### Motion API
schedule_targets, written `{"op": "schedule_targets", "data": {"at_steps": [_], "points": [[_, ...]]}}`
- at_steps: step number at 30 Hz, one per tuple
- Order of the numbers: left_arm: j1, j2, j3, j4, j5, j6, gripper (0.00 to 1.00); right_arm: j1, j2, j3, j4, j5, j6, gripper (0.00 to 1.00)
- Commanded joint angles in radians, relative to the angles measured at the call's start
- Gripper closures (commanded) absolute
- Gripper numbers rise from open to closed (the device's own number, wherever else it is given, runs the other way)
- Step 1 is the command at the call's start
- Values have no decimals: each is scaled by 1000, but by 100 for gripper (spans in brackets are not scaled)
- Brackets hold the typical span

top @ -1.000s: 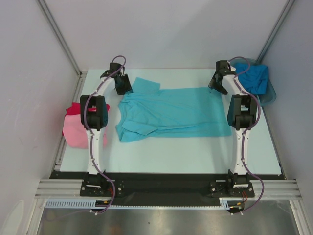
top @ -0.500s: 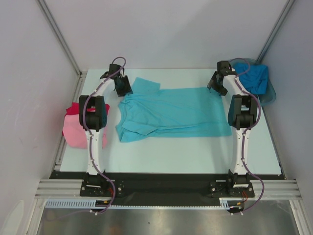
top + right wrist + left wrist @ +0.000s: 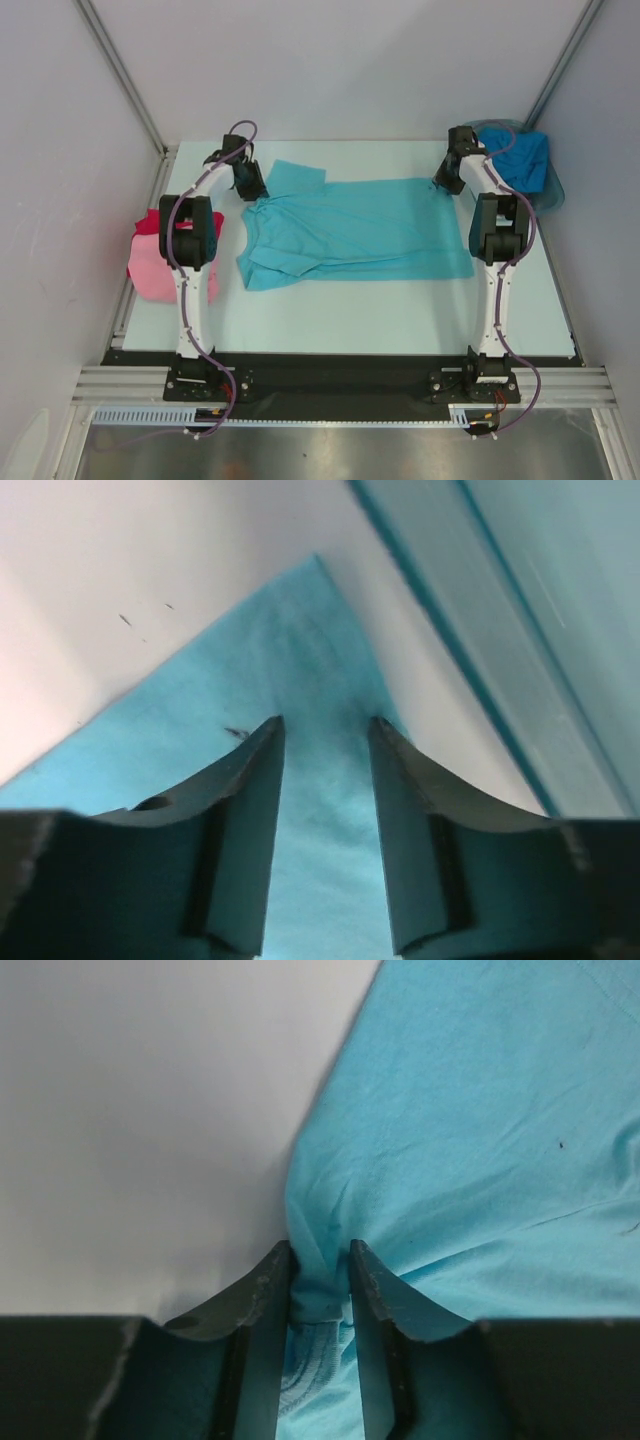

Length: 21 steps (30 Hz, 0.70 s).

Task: Fold and stack the t-shirts
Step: Fold the tshirt

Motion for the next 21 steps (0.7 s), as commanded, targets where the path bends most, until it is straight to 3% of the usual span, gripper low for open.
{"op": "schedule_targets", "data": {"at_steps": [1, 4, 5, 7, 12, 21], "points": [[-2, -77, -19, 5, 14, 10, 66, -41, 5, -42, 5, 10, 3, 57], [-2, -86, -25, 8, 15, 9, 73, -38, 1, -60, 16, 18, -3, 78], [-4, -87, -28, 10, 18, 7, 76, -37, -5, -66, 19, 18, -4, 91], [-4, -92, -34, 13, 15, 4, 86, -37, -13, -89, 33, 28, -4, 100], [-2, -107, -59, 27, 6, -3, 99, -34, -53, -146, 76, 50, -9, 100], [-2, -187, -128, 80, -25, -26, 100, -23, -176, -310, 234, 30, -3, 100]]}}
